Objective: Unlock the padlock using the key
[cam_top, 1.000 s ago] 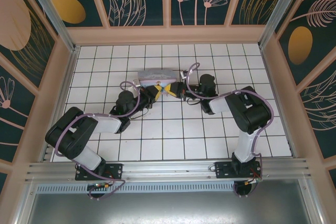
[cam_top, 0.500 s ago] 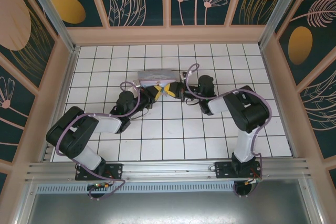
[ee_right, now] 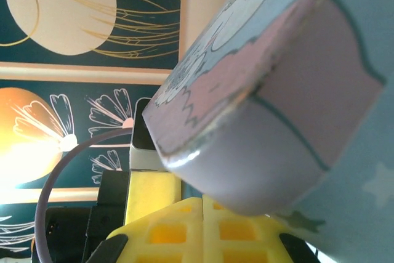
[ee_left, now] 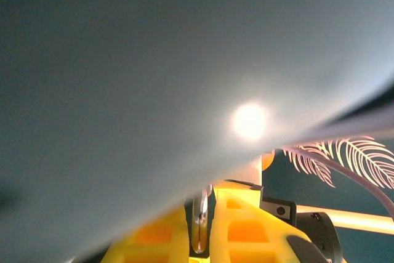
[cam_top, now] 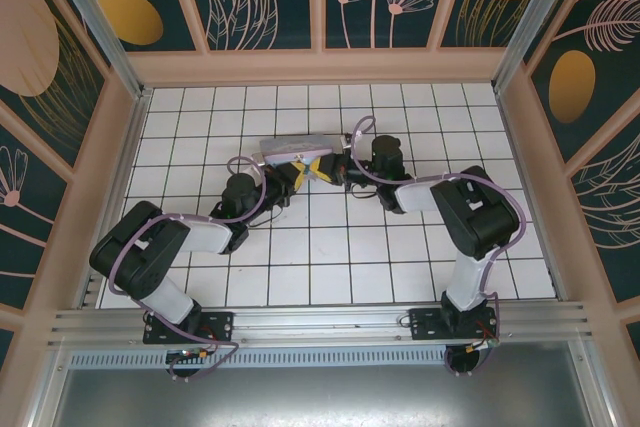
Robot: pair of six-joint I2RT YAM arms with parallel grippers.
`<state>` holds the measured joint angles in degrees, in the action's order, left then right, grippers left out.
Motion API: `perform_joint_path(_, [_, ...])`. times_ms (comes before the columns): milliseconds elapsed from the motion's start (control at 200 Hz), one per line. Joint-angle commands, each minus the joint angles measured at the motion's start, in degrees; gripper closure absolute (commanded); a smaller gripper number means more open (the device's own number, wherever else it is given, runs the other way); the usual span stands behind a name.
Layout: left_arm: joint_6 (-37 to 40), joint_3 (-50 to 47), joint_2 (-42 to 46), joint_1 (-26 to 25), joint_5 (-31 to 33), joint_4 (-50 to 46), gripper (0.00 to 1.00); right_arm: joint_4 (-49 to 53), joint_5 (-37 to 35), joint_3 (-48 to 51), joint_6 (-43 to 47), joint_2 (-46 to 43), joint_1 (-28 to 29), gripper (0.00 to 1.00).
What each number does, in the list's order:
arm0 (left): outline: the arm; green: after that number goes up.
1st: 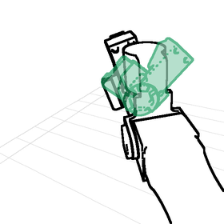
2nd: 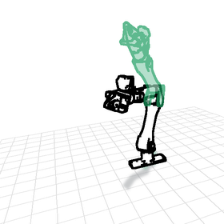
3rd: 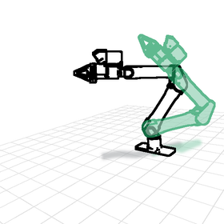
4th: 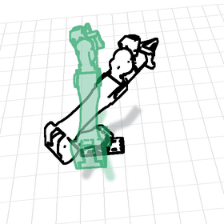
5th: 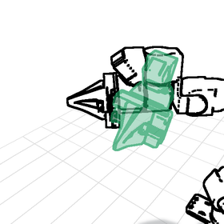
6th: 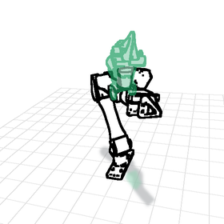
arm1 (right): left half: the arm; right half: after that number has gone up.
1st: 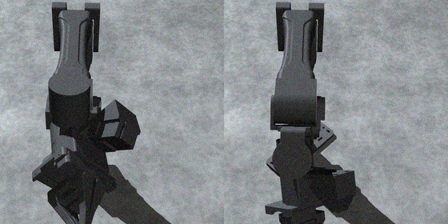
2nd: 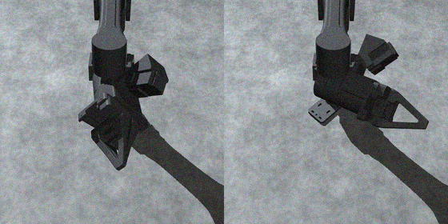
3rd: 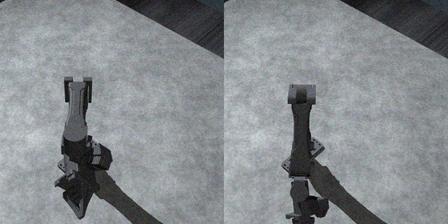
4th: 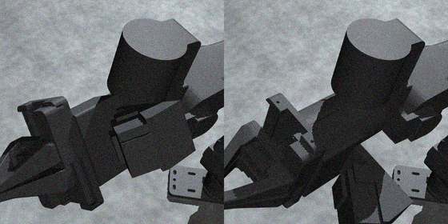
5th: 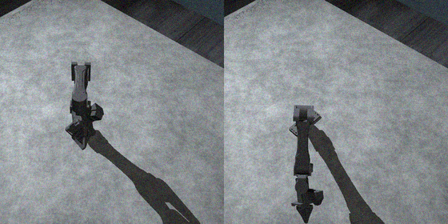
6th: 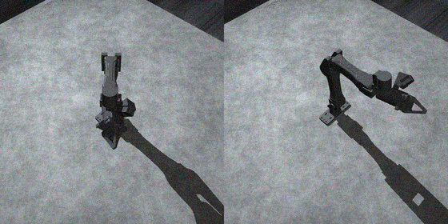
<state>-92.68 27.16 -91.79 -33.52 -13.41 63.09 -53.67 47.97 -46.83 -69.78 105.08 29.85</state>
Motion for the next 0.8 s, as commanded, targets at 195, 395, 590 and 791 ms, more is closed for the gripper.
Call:
perform_joint_path(195, [1.5, -0.4, -1.2, -4.3, -13.1, 1.3, 1.0, -5.6, -6.9, 1.1, -0.5, -2.6, 1.8, 0.98])
perform_joint_path(395, [1.7, -0.5, -1.2, -4.2, -11.9, -1.0, 1.0, -7.0, -7.2, 2.8, -1.3, -3.1, 1.9, 0.85])
perform_joint_path(590, [1.7, -0.9, -1.2, -4.3, -11.4, -1.7, 1.0, -7.7, -7.2, 3.9, -1.7, -4.1, 1.8, 0.75])
perform_joint_path(791, [1.5, -0.9, -1.1, -4.2, -11.1, -1.7, 1.0, -7.0, -7.2, 5.4, -1.3, -5.5, 0.2, 0.61])
